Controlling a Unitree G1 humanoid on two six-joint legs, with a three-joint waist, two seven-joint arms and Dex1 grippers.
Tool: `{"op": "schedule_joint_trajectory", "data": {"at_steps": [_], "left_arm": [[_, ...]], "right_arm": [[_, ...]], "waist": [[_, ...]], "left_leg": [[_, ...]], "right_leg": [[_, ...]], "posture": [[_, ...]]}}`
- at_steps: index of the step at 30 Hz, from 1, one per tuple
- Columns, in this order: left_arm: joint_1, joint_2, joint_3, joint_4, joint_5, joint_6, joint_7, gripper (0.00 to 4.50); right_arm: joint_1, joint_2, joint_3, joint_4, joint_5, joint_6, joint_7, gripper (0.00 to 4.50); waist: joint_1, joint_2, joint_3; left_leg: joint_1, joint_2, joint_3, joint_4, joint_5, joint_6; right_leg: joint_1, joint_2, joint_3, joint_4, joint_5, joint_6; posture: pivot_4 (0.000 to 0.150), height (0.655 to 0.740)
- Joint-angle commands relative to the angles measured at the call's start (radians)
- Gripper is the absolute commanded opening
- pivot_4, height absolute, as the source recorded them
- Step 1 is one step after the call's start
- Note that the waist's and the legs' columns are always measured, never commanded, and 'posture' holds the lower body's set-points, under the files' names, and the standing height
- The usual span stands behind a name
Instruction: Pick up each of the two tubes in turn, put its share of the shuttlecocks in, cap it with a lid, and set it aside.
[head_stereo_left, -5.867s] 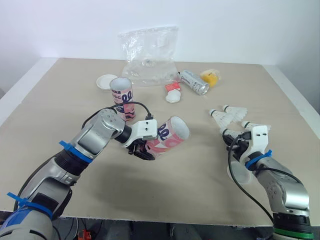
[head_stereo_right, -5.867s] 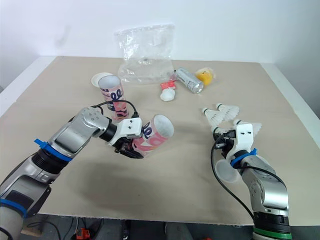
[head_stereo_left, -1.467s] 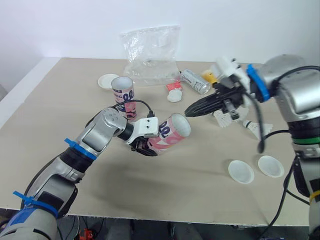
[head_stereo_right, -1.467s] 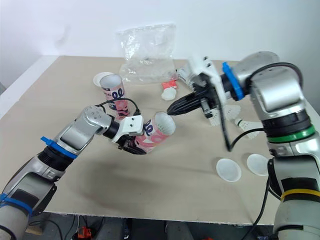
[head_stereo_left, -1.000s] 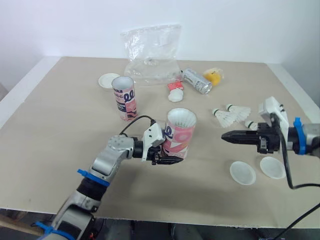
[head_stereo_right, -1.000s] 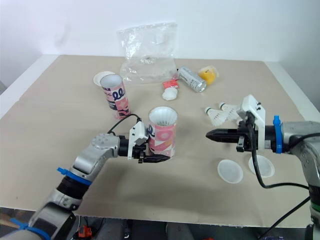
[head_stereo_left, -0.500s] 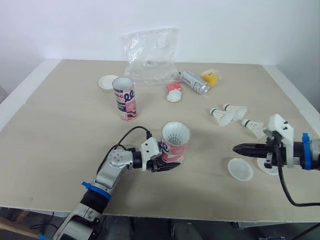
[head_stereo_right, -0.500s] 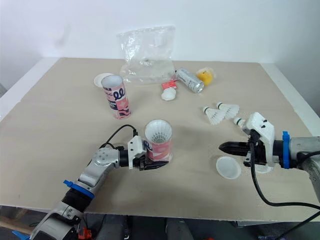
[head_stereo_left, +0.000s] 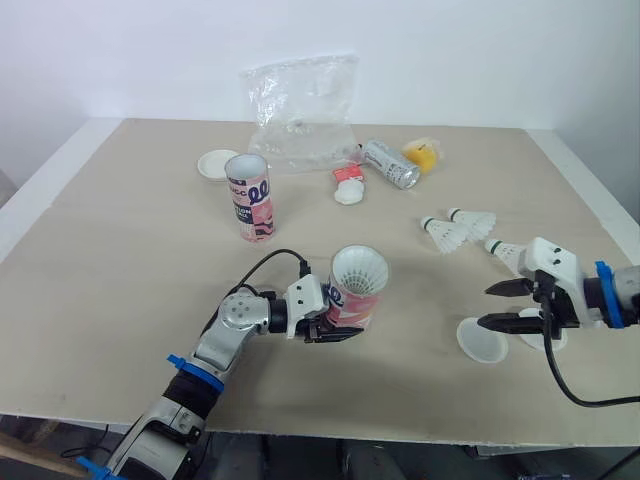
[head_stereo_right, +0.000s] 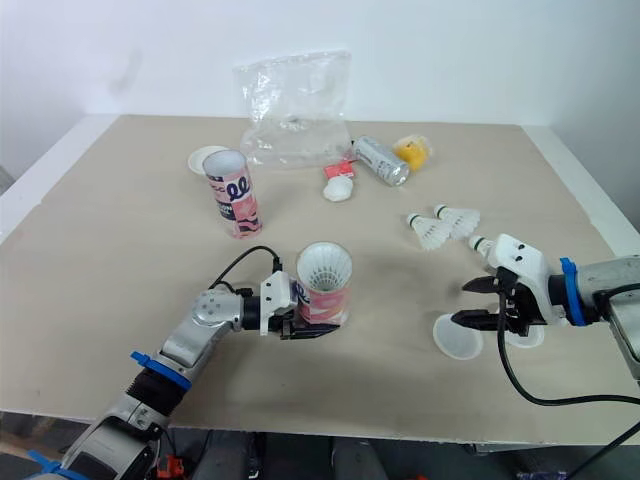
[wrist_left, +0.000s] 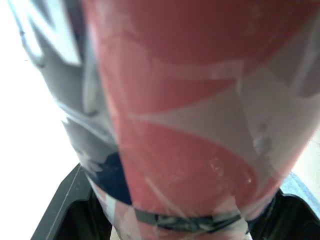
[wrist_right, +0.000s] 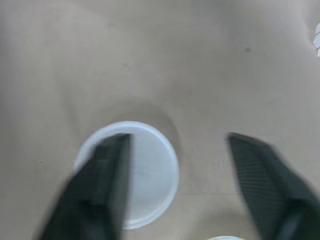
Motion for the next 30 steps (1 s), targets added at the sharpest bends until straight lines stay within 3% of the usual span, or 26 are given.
{"op": "schedule_joint_trajectory", "data": {"at_steps": [1,21,23,30], "left_arm": [[0.026,0.013,-0.021,-0.016,0.003,0.005,-0.021,2.90],[0.012,0.027,-0.027,-0.005,-0.007,0.091,-0.038,2.90],[0.010,0.029,-0.029,0.000,-0.002,0.085,-0.035,2.90],[0.010,0.035,-0.025,0.003,-0.001,0.083,-0.022,2.90]], "right_arm": [[-0.064,-0.012,0.034,0.036,-0.039,-0.034,0.036,4.36],[-0.142,0.036,0.156,0.070,-0.120,-0.044,0.092,4.36],[-0.149,0.037,0.178,0.090,-0.148,-0.075,0.097,3.57],[-0.146,0.038,0.205,0.115,-0.175,-0.112,0.128,0.04]], "waist": [[0.000,0.000,0.000],[-0.001,0.001,0.000],[-0.001,0.001,-0.001],[0.000,0.001,-0.001]], "left_leg": [[0.000,0.000,0.000,0.000,0.000,0.000],[0.001,0.000,-0.001,-0.003,-0.001,-0.002],[0.001,0.000,-0.001,-0.003,-0.001,-0.002],[0.001,0.000,-0.001,-0.003,-0.001,-0.002]], "right_leg": [[0.000,0.000,0.000,0.000,0.000,0.000],[0.000,0.000,0.000,0.000,-0.002,0.002],[0.000,0.000,0.000,0.000,-0.002,0.002],[0.000,0.000,-0.001,0.000,-0.002,0.002]], "posture": [[0.150,0.7400],[0.150,0.7400],[0.150,0.7400],[0.150,0.7400]]}}
